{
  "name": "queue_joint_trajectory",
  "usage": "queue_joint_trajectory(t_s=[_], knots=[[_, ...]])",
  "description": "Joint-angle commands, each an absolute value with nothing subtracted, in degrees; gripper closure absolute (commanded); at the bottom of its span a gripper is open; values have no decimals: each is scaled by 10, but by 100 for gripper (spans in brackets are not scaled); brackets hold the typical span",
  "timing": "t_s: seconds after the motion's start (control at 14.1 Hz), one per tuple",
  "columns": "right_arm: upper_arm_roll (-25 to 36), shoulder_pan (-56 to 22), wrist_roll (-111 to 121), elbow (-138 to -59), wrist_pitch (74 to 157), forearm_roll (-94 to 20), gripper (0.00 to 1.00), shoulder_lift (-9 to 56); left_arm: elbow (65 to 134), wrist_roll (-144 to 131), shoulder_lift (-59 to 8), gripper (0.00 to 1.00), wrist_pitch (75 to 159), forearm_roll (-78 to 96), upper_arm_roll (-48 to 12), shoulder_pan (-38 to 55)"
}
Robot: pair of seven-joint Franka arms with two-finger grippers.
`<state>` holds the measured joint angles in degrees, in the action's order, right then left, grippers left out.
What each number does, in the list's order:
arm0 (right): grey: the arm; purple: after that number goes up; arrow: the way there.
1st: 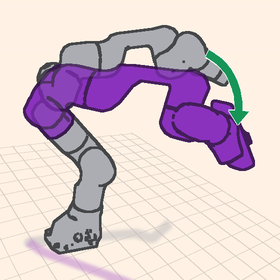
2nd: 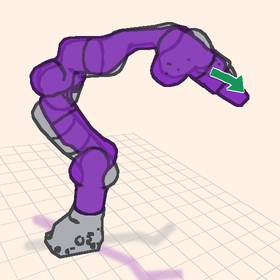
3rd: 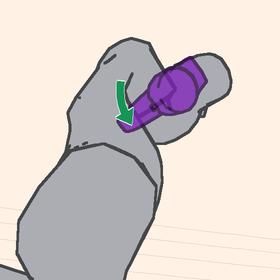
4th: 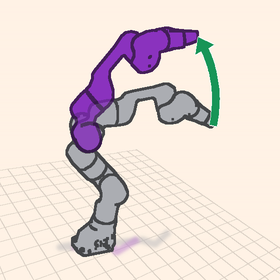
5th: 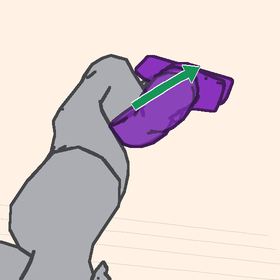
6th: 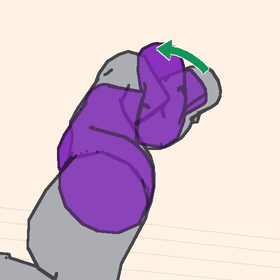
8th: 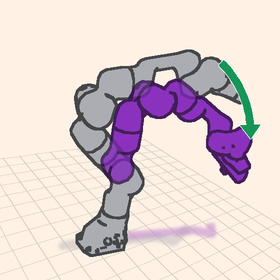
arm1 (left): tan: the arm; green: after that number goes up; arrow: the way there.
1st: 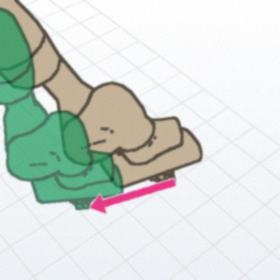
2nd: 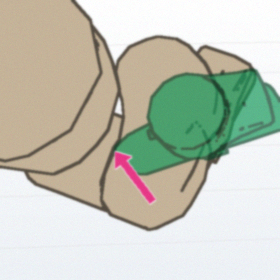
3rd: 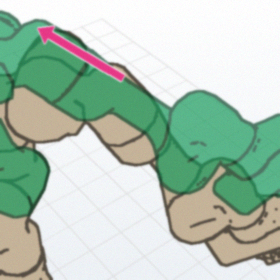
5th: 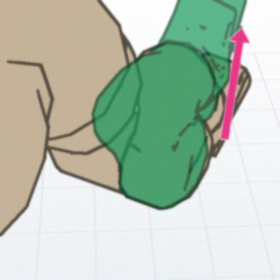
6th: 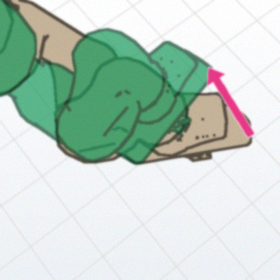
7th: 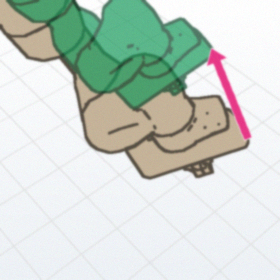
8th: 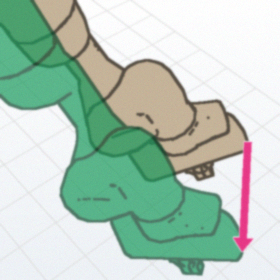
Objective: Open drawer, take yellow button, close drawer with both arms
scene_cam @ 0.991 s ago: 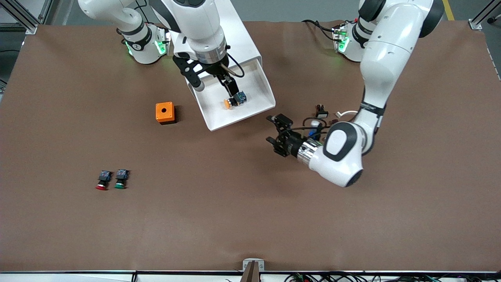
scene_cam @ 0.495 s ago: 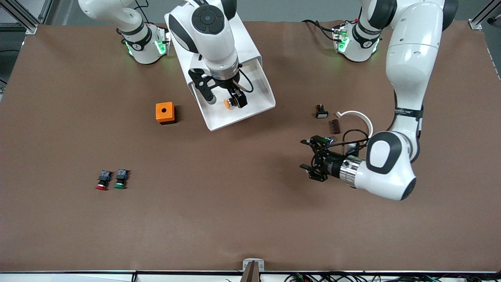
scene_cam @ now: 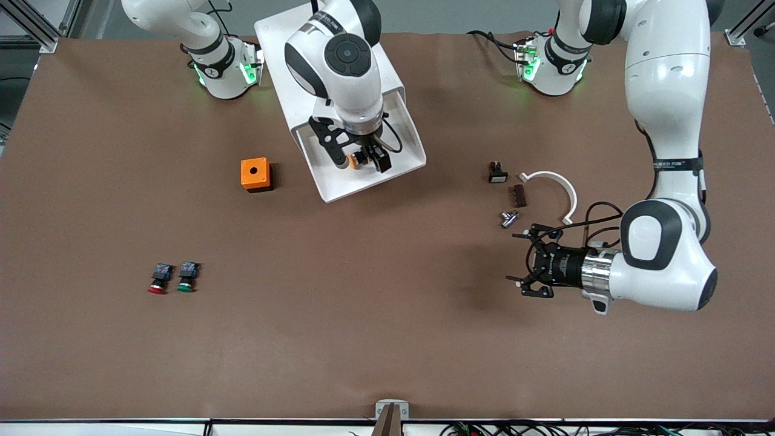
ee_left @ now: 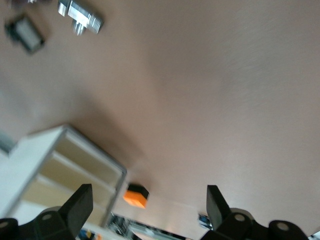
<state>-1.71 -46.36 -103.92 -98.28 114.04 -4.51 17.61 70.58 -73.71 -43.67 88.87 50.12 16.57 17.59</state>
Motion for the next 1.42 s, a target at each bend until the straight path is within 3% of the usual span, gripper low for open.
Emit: queue_joint_trajectory(t_s=[0.0,0.14,0.28,0.35,0.78,1.06,1.34], knots=[[-11,-470,-1049,-980,1135,-41,7,174,713,-637,-418,0,888,437,178,192],[-11,-469,-1046,-980,1135,-42,42,174,713,-609,-417,0,889,404,178,199],[-11,-469,-1044,-980,1135,-42,94,174,713,-565,-416,0,891,359,178,220],[-11,-469,-1045,-980,1135,-42,100,174,713,-550,-415,0,896,337,178,231],[-6,-458,-997,-958,1093,-41,100,168,715,-499,-397,0,932,245,176,301],[-6,-389,-868,-897,991,-48,100,155,726,-420,-370,0,962,230,174,354],[-6,-256,-611,-896,969,-49,100,131,767,-414,-341,0,1027,216,173,438]])
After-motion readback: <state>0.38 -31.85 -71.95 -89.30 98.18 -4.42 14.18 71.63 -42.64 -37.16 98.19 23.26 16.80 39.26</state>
